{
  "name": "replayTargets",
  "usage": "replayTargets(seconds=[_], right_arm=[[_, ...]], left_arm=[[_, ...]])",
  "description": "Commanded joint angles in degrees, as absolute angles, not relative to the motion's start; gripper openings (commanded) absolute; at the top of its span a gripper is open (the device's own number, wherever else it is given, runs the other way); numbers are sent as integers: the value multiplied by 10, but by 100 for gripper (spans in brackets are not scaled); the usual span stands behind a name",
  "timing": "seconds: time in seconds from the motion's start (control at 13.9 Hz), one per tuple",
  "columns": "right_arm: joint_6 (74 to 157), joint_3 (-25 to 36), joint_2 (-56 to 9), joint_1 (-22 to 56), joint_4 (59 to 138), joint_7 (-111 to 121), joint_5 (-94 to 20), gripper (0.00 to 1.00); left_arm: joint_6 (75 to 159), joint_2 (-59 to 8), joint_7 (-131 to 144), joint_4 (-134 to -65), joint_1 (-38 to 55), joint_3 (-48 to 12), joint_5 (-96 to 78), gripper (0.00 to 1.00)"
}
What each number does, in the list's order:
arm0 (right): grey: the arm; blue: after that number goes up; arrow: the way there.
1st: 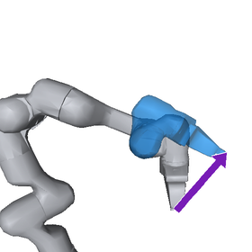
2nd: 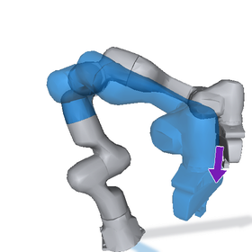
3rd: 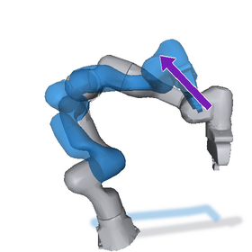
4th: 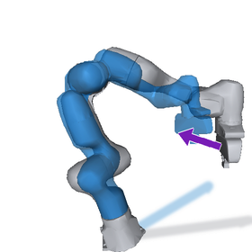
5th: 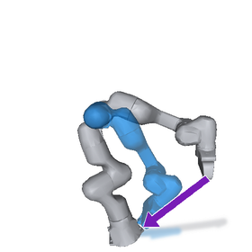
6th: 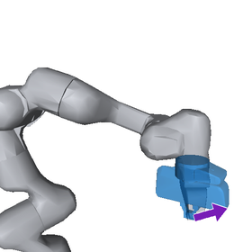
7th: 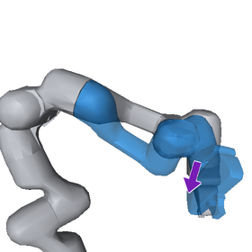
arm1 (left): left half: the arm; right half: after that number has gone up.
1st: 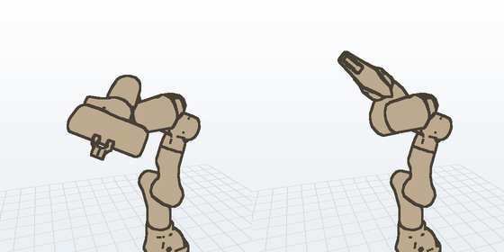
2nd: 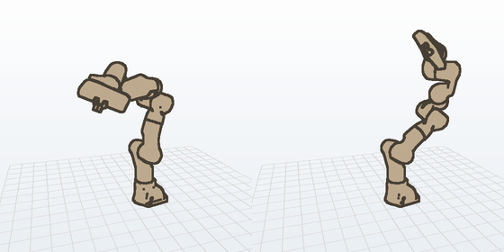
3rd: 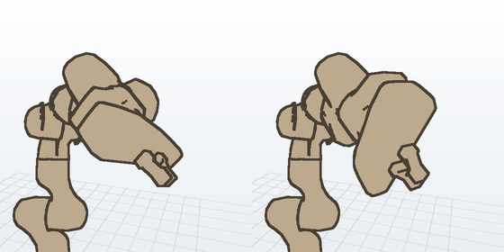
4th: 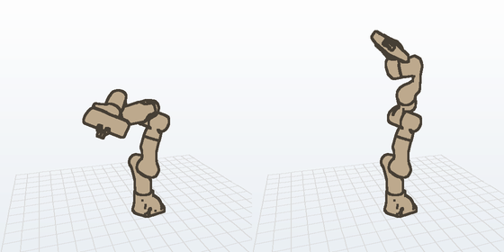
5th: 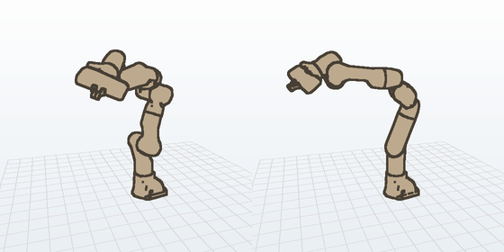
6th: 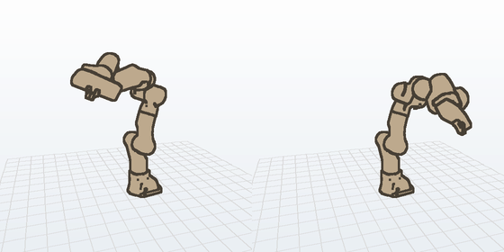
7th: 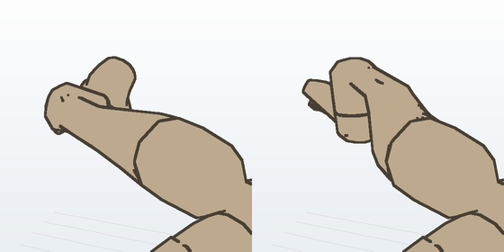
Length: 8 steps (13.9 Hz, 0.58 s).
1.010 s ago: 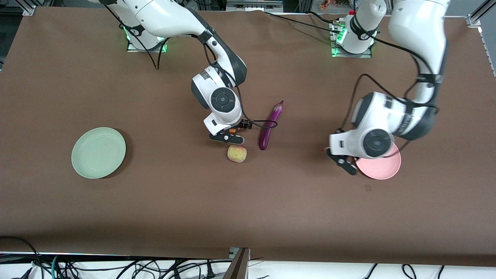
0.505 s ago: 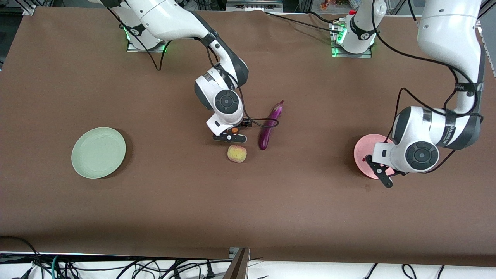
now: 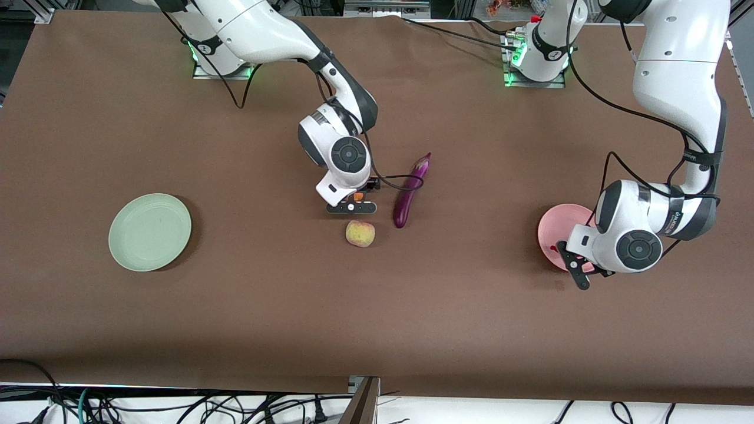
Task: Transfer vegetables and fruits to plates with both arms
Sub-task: 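Place the chili on the pink plate while the right gripper lifts the apple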
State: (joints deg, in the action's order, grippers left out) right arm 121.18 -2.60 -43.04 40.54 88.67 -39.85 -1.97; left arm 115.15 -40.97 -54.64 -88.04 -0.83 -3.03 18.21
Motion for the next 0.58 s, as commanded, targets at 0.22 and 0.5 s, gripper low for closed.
replayTargets(seconds=[0.22,0.5], right_arm=[[1216,-18,-430,408,885,-386,1,39],[1139,0,-377,360,883,-320,-1,38]], left_arm=[[1127,-372,-560,-869,-28,-40,177,100],[1063,-339,-549,-865,-22,-66,161,100]])
